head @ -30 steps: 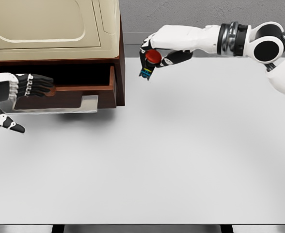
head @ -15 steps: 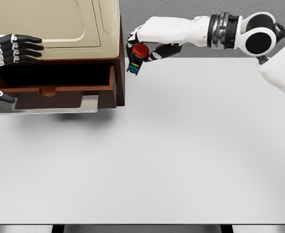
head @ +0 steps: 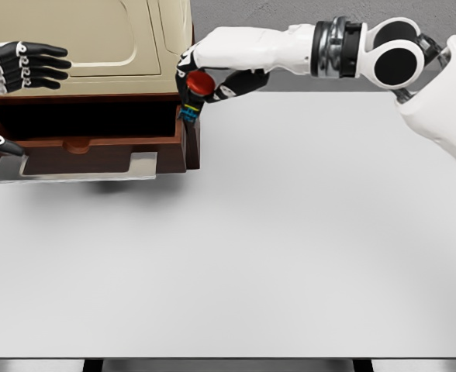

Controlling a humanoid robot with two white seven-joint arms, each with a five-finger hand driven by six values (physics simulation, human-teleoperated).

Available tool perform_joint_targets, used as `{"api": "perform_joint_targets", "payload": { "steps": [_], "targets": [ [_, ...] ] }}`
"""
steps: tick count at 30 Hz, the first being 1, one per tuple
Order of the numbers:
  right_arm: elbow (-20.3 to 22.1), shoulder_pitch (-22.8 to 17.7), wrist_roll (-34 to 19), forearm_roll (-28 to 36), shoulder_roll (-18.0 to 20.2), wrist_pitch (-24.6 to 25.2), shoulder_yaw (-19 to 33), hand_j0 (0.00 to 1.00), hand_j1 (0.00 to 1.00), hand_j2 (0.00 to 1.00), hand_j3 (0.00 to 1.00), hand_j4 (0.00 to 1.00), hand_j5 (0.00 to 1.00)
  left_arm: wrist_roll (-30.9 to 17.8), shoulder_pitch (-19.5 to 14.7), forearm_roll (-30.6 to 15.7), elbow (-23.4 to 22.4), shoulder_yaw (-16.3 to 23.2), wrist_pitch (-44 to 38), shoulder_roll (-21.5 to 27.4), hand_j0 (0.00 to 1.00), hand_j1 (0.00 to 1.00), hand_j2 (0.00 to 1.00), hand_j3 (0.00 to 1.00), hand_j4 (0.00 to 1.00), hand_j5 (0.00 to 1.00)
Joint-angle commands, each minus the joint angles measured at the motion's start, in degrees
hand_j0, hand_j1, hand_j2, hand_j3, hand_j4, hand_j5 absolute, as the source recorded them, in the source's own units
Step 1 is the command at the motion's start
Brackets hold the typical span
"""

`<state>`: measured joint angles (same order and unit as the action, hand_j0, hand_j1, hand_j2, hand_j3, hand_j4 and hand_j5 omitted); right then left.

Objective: Open the cabinet drawer with left arm, and place a switch into the drawer with right arm

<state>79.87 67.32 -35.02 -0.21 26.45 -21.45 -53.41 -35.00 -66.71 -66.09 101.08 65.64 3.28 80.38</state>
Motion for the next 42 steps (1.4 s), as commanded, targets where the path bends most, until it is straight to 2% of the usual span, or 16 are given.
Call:
{"api": "perform_joint_targets", "payload": {
  "steps": [1,5,14,16,39,40,42],
  "targets": [
    [-0.2,0.0,0.0,0.4,-1.0,1.4,-0.4,0.43,0.43,0.43,0.43,0.43,0.43,0.0,0.0,-0.4,0.0,-0.3,0.0,0.0,1.00,1.00,1.00,1.00,1.00,1.00],
    [-0.5,0.9,0.0,0.3,-2.5,3.3,-1.4,0.43,0.43,0.43,0.43,0.43,0.43,0.0,0.0,-0.4,0.0,-0.3,0.0,0.0,1.00,1.00,1.00,1.00,1.00,1.00],
    [-0.8,2.6,0.0,-0.8,-5.8,3.9,-4.4,0.40,0.40,0.40,0.40,0.40,0.40,0.0,0.0,-0.3,0.0,-0.3,0.0,0.0,1.00,1.00,1.00,1.00,1.00,1.00],
    [-1.1,3.2,0.0,-2.7,-6.6,4.0,-5.5,0.40,0.40,0.40,0.40,0.40,0.40,0.0,0.0,-0.2,0.0,-0.2,0.0,-0.1,1.00,1.00,1.00,1.00,1.00,1.00],
    [-6.7,5.4,0.0,-4.4,-10.5,3.6,-5.6,0.41,0.41,0.41,0.41,0.41,0.41,0.0,0.2,0.2,0.0,-0.2,-0.1,-0.2,1.00,1.00,1.00,1.00,1.00,1.00],
    [-7.4,5.4,0.0,-4.4,-10.8,3.5,-5.6,0.44,0.44,0.44,0.44,0.44,0.44,0.0,0.3,0.2,0.0,-0.2,-0.1,-0.2,1.00,1.00,1.00,1.00,1.00,1.00],
    [-8.1,5.4,0.0,-4.4,-11.2,3.5,-5.6,0.56,0.56,0.56,0.56,0.56,0.56,0.0,0.2,0.2,0.0,-0.2,-0.1,-0.2,1.00,1.00,1.00,1.00,1.00,1.00]
  ]
}}
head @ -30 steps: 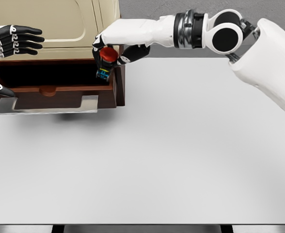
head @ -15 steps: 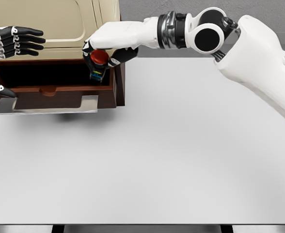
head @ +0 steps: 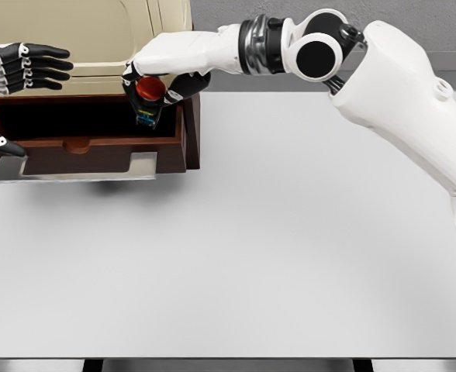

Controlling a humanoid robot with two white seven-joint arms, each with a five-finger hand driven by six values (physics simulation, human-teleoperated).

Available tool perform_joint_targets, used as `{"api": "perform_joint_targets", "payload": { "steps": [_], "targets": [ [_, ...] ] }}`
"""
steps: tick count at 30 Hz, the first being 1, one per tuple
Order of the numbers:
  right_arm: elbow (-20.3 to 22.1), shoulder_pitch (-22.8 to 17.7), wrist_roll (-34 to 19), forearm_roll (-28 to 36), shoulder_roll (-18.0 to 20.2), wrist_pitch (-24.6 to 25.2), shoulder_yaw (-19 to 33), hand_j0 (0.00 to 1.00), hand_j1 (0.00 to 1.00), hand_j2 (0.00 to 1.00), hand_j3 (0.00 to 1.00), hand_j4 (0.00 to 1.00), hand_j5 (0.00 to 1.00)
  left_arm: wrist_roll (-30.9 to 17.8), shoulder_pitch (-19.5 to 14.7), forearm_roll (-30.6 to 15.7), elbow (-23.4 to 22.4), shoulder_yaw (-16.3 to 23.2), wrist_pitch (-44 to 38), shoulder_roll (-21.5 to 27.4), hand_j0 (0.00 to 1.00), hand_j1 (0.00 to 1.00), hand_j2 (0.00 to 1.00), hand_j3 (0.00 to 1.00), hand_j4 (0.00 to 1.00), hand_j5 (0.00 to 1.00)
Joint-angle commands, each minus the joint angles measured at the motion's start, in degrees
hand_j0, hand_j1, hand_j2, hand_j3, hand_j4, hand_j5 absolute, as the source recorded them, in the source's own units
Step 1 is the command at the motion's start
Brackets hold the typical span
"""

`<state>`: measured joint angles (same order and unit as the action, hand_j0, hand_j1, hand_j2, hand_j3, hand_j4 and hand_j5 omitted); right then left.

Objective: Open the cabinet drawer with left arm, and place a switch into the drawer with right arm

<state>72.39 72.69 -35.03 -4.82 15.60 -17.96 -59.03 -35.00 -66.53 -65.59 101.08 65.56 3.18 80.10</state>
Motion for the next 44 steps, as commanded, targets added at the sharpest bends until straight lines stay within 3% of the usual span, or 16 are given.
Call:
{"api": "perform_joint_targets", "payload": {
  "steps": [1,4,5,7,10,12,17,19,21,26,28,33,44],
  "targets": [
    [-1.0,0.0,0.0,0.2,-0.4,0.0,0.1,0.58,0.58,0.58,0.58,0.58,0.58,0.0,0.0,-0.3,0.0,-0.1,0.0,0.1,1.00,1.00,1.00,1.00,1.00,1.00],
    [-2.1,0.0,0.0,0.2,-0.5,0.6,0.1,0.90,0.90,0.90,0.90,0.90,0.90,0.0,0.0,-0.3,0.0,-0.1,0.0,0.1,1.00,1.00,1.00,1.00,1.00,1.00],
    [-2.3,0.0,0.0,0.2,-0.5,0.6,0.1,0.95,0.95,0.95,0.95,0.95,0.95,0.0,0.0,-0.3,0.0,-0.2,0.0,0.1,1.00,1.00,1.00,1.00,1.00,1.00],
    [-2.3,0.0,0.0,0.2,-0.5,0.6,0.1,1.00,1.00,1.00,1.00,1.00,1.00,0.0,0.0,-0.3,0.0,-0.2,0.0,0.0,1.00,1.00,1.00,1.00,1.00,1.00],
    [-1.6,0.0,0.0,0.2,-0.3,0.1,0.1,1.00,1.00,1.00,1.00,1.00,1.00,0.0,0.0,-0.3,0.0,-0.1,0.0,0.0,1.00,1.00,1.00,1.00,1.00,1.00],
    [1.3,-0.2,0.0,0.4,1.3,-0.7,0.1,1.00,1.00,1.00,1.00,1.00,1.00,0.0,0.1,-0.3,0.0,-0.1,0.0,0.0,1.00,1.00,1.00,1.00,1.00,1.00],
    [15.8,-2.4,0.0,1.2,13.5,-3.2,0.6,1.00,1.00,1.00,1.00,1.00,1.00,0.0,0.0,-0.3,0.0,-0.1,0.0,0.1,1.00,1.00,1.00,1.00,1.00,1.00],
    [15.9,-3.6,0.0,5.5,18.0,-12.9,0.7,1.00,1.00,1.00,1.00,1.00,1.00,0.0,0.0,-0.3,0.0,-0.1,0.0,0.1,1.00,1.00,1.00,1.00,1.00,1.00],
    [15.9,-5.4,0.0,8.2,23.8,-17.0,1.0,1.00,1.00,1.00,1.00,1.00,1.00,0.0,0.0,-0.3,0.0,-0.1,0.0,0.1,1.00,1.00,1.00,1.00,1.00,1.00],
    [14.2,-15.6,0.0,8.9,35.6,-17.0,11.0,1.00,1.00,1.00,1.00,1.00,1.00,0.0,0.0,-0.3,0.0,-0.1,0.0,0.2,1.00,1.00,1.00,1.00,1.00,1.00],
    [9.2,-16.8,0.0,8.9,35.4,-17.0,13.2,1.00,1.00,1.00,1.00,1.00,1.00,0.0,0.1,-0.3,0.0,-0.2,0.0,0.2,1.00,1.00,1.00,1.00,1.00,1.00],
    [4.0,-17.5,0.0,7.7,34.8,-17.0,13.1,1.00,1.00,1.00,1.00,1.00,1.00,0.0,0.0,-0.3,0.0,-0.2,0.0,0.1,1.00,1.00,1.00,1.00,1.00,1.00],
    [2.8,-21.0,0.0,7.6,34.3,-17.0,12.5,1.00,1.00,1.00,1.00,1.00,1.00,0.0,0.8,-0.2,0.0,-0.1,0.1,-0.8,1.00,1.00,1.00,1.00,1.00,1.00]
  ]
}}
